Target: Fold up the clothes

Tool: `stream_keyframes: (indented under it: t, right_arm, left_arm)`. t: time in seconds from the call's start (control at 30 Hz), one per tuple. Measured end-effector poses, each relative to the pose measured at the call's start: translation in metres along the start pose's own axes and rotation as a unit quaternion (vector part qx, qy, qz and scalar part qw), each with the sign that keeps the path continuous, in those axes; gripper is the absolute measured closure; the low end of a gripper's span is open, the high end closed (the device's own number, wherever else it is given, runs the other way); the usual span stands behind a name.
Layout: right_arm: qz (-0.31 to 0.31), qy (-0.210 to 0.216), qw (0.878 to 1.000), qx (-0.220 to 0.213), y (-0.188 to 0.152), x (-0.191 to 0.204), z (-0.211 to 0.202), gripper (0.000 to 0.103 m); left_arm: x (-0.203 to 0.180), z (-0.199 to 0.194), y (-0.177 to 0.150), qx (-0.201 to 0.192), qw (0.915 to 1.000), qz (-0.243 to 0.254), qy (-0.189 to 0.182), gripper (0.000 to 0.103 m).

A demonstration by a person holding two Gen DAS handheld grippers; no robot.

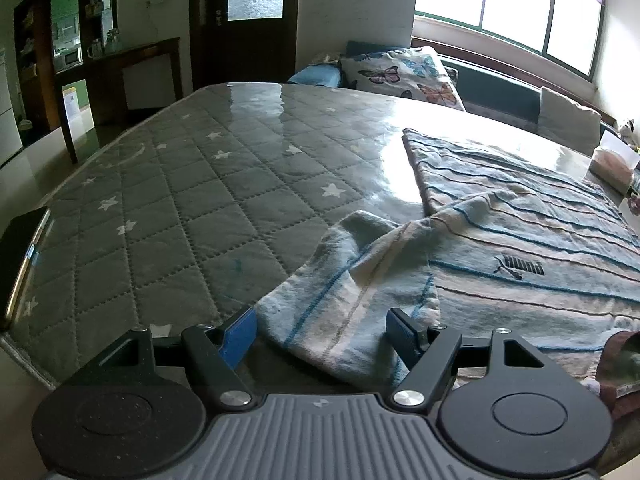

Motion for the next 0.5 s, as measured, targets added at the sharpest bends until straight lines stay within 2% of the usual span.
stream_keyframes:
  t: [0.1, 0.17, 0.3, 0.33, 0.37, 0.4, 0.5]
  right_arm:
    - [-0.014, 0.045, 0.999, 0.013, -0.007, 0.02, -0.007, 0.077]
    - [-0.025, 0.067, 0.997, 0.021, -0.012, 0.032, -0.006, 0.076]
    - [-0.035, 0.05, 0.998, 0.034, -0.024, 0.043, 0.004, 0.078]
    - [-0.026, 0.049, 0.998, 0.032, -0.023, 0.042, 0.004, 0.081]
    - [-0.019, 0.049, 0.998, 0.029, -0.022, 0.04, 0.003, 0.093]
    - [-0.009, 0.051, 0.998, 0.027, -0.02, 0.039, 0.002, 0.1]
    - [0.012, 0.071, 0.997, 0.019, -0.014, 0.037, -0.005, 0.1]
  left_arm:
    - [-0.006, 0.0, 0.0, -0.002, 1.0, 0.005, -0.004, 0.025]
    - [-0.008, 0.001, 0.001, -0.004, 1.0, 0.004, -0.007, 0.018]
    - [-0.01, 0.001, 0.001, -0.004, 1.0, 0.0, -0.009, 0.009]
    - [-0.009, 0.0, 0.001, -0.005, 0.9999, -0.002, -0.009, 0.007]
    - [-0.009, 0.0, 0.0, -0.005, 0.9999, -0.004, -0.01, 0.007]
    - [-0.01, 0.0, 0.0, -0.005, 0.9999, -0.005, -0.01, 0.007]
    - [-0.011, 0.002, 0.0, -0.004, 0.9999, -0.006, -0.008, 0.007]
Point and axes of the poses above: each gripper's, at about its wrist camera, not at the fingertips, and z roughly the way its jaws point, x to its left, y to its top, the point moved 2 cm from there along z, roughly the way its jaws point, and after that the axes turned 14 degrees about -x, right-handed, at the moved point
